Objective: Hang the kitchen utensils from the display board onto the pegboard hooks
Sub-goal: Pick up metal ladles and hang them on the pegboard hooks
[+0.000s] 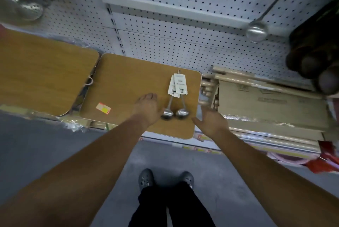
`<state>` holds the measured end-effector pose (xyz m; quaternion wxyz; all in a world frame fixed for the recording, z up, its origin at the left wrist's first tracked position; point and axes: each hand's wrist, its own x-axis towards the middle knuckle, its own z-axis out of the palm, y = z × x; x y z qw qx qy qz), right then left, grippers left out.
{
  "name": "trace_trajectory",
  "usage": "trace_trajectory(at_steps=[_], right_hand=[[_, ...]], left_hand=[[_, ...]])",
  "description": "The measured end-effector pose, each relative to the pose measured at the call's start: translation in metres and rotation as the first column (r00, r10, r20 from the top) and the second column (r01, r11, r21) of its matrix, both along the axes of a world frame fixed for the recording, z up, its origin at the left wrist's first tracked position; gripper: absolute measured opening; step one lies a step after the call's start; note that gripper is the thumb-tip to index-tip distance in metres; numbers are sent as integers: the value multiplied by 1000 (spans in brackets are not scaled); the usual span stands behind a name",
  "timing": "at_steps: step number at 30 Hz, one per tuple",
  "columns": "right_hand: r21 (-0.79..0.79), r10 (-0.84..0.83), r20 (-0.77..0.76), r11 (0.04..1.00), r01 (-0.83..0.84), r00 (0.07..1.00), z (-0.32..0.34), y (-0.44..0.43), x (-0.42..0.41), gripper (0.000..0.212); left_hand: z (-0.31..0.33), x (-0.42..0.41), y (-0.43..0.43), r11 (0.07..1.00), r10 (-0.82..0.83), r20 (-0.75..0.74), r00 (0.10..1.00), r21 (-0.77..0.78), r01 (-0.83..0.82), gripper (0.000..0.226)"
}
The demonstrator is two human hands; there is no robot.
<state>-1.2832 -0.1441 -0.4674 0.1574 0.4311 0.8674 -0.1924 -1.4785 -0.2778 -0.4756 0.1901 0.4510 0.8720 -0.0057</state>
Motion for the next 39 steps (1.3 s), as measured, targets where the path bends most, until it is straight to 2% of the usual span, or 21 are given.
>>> trace_trajectory(at_steps=[3, 6, 10, 15, 18, 23, 29, 34, 36, 39], right_hand=[[-25, -65, 7, 998, 65, 998, -33, 20, -30, 56], [-90, -148, 31, 985, 150, 989, -64, 30, -55, 46], [-122, -144, 61, 981, 151, 988, -107, 39, -82, 45], [-48, -112, 63, 992, 115, 992, -151, 55, -116, 26], [7, -104, 66, 995, 103, 992, -168, 68, -137, 27], [16, -106, 8, 994, 106, 994, -183, 84, -158, 40], [37, -68, 40, 997, 67, 997, -194, 95, -165, 25], [110, -113, -9, 987, 113, 994, -189, 93, -157, 25], [95, -168, 1, 981, 167, 986, -187, 97, -149, 26], [-39, -334, -101, 943, 332, 937, -186, 104, -139, 25]], left_hand=[[-32, -27, 19, 996, 57, 53, 997, 58, -60, 63], [-67, -30, 43, 993, 89, 112, 990, 70, -97, 53], [-103, -22, 74, 992, 102, 115, 988, 63, -110, 43], [-143, -29, 106, 989, 101, 125, 987, 96, -114, 48], [-165, -27, 122, 984, 111, 171, 979, 117, -132, 52], [-192, -21, 140, 939, 222, 234, 947, 210, -272, 51], [-196, -33, 142, 964, 188, 105, 977, 173, -204, 40], [-190, -47, 137, 974, 168, 80, 982, 143, -178, 27], [-191, -52, 130, 966, 207, 114, 972, 131, -221, 28], [-194, -62, 121, 912, 332, 300, 894, 139, -385, 21]])
